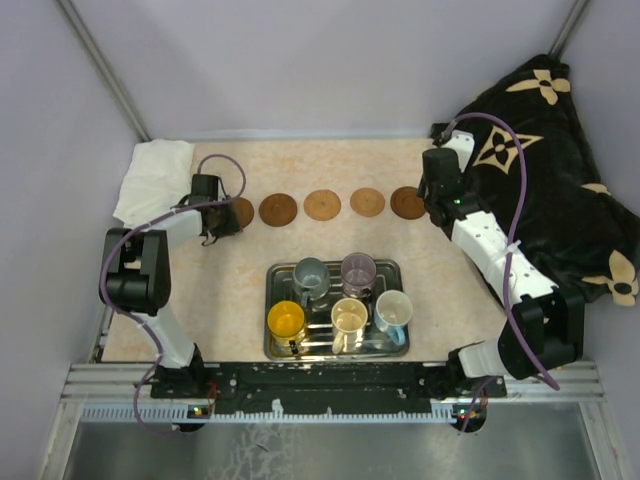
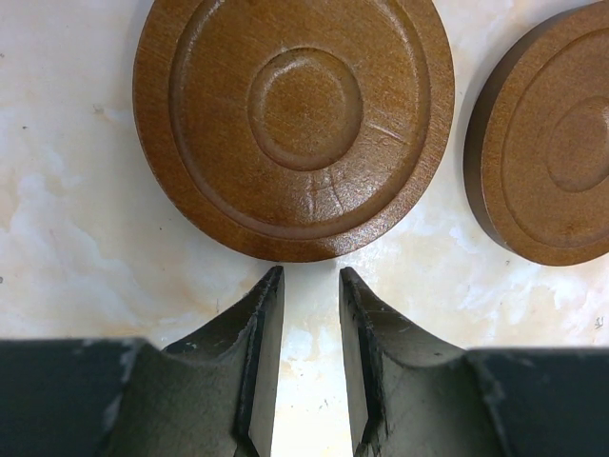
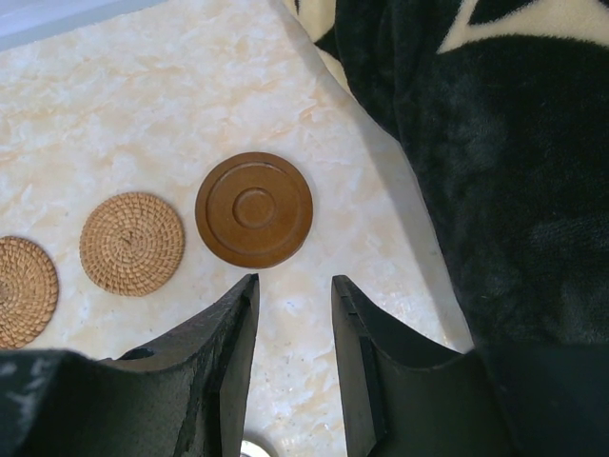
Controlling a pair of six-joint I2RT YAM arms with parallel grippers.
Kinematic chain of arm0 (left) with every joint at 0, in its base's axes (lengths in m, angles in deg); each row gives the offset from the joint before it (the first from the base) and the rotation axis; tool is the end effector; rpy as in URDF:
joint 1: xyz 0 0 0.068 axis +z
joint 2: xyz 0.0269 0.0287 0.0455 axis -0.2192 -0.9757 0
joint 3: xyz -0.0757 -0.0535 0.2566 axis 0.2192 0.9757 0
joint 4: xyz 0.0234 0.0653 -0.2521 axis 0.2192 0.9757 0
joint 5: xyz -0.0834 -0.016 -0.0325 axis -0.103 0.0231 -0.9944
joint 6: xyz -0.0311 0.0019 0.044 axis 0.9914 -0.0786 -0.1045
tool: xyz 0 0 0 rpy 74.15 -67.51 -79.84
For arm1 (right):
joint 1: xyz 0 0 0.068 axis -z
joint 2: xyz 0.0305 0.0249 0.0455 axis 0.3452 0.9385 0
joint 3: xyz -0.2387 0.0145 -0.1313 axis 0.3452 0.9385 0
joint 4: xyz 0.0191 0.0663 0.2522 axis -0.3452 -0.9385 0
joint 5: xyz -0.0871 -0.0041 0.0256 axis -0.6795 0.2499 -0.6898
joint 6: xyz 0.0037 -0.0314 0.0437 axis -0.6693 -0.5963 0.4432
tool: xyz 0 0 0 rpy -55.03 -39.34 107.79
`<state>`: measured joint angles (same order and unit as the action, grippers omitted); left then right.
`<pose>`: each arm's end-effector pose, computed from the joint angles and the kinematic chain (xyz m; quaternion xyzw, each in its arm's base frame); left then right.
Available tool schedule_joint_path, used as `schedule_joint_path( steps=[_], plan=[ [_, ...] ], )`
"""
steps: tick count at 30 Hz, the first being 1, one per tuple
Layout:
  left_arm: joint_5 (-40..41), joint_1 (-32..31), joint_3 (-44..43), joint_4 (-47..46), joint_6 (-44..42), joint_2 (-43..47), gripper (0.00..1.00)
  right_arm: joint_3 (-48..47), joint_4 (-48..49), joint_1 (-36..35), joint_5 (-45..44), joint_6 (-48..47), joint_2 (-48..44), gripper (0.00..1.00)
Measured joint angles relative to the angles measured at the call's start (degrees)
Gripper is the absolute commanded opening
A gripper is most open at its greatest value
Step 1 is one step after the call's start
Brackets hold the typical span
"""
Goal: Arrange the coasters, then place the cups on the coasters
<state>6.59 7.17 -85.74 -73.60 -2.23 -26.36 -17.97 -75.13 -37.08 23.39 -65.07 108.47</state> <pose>0.3636 -0.0358 0.1624 -0.1044 0.9427 -0.0782 0.3071 0.3011 0.0734 0.3194 0.1409 0.8440 -0.0601 0.5141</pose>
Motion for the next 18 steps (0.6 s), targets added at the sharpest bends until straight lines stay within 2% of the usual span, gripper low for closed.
schedule_joint_path(
  steps=[18],
  plan=[
    [0.9, 0.0, -1.1, -0.2, 0.0, -0.9, 0.37, 0.0, 0.0, 0.0, -0.4, -0.1, 0.1, 0.37]
  ],
)
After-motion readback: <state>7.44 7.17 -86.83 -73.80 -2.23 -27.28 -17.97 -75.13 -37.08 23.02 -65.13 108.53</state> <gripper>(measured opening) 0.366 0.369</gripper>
